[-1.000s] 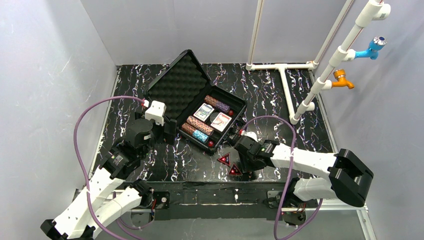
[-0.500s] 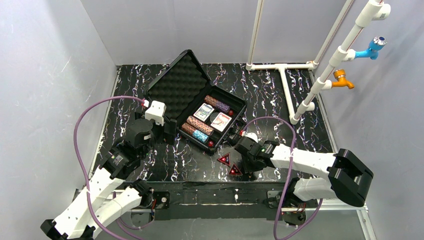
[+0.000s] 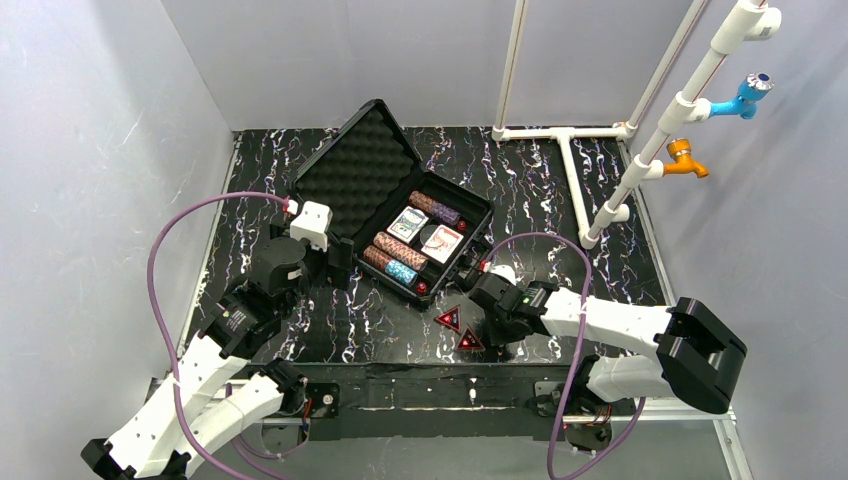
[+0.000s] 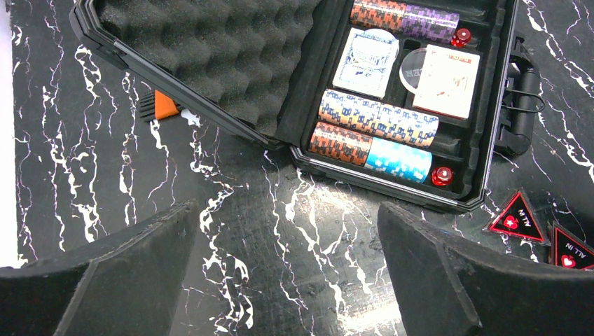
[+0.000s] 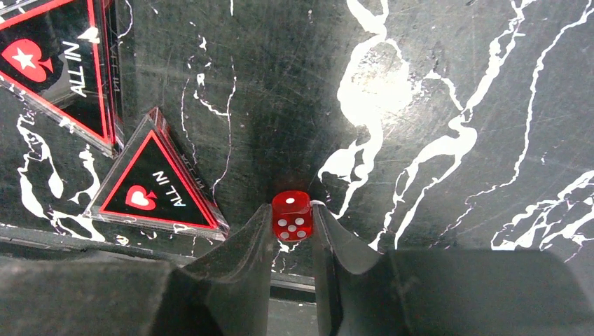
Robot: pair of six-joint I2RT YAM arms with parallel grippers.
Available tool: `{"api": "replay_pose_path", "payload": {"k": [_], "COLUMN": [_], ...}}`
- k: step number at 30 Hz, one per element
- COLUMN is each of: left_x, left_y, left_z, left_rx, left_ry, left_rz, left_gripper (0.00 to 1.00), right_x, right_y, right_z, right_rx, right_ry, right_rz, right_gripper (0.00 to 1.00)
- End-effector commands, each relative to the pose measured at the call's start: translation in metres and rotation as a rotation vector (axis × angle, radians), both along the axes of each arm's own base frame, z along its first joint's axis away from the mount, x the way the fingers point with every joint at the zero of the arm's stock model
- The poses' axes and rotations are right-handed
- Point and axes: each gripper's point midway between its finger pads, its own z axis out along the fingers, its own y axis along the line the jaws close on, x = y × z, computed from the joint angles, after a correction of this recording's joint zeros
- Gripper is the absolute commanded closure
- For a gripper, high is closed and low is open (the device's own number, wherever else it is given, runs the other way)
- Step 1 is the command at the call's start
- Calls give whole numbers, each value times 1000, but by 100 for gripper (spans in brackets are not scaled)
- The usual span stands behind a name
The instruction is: Pack up texas hold em set
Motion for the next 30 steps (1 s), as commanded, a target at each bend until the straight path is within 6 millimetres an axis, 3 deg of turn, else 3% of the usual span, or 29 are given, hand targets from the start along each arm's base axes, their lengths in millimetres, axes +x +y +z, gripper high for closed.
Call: {"api": "replay_pose_path", "payload": {"k": [1, 15, 24, 30], "left_x": [0, -1, 0, 0], "left_y": [4, 5, 5, 5], "left_z": [4, 4, 4, 2], "left_rx": [5, 5, 6, 9], "left_ry": [-12, -13, -13, -10], "left_rz": [13, 14, 14, 15], "left_gripper": [1, 1, 1, 1], "right_x": [12, 38, 80, 114], "right_y": [8, 30, 57, 79], "right_z": [16, 54, 98, 117], "right_rx": [15, 48, 101, 108], "right_ry": [-57, -150, -317, -369], "right_rz": [-15, -4, -7, 5], "right_gripper": [99, 99, 99, 99]}}
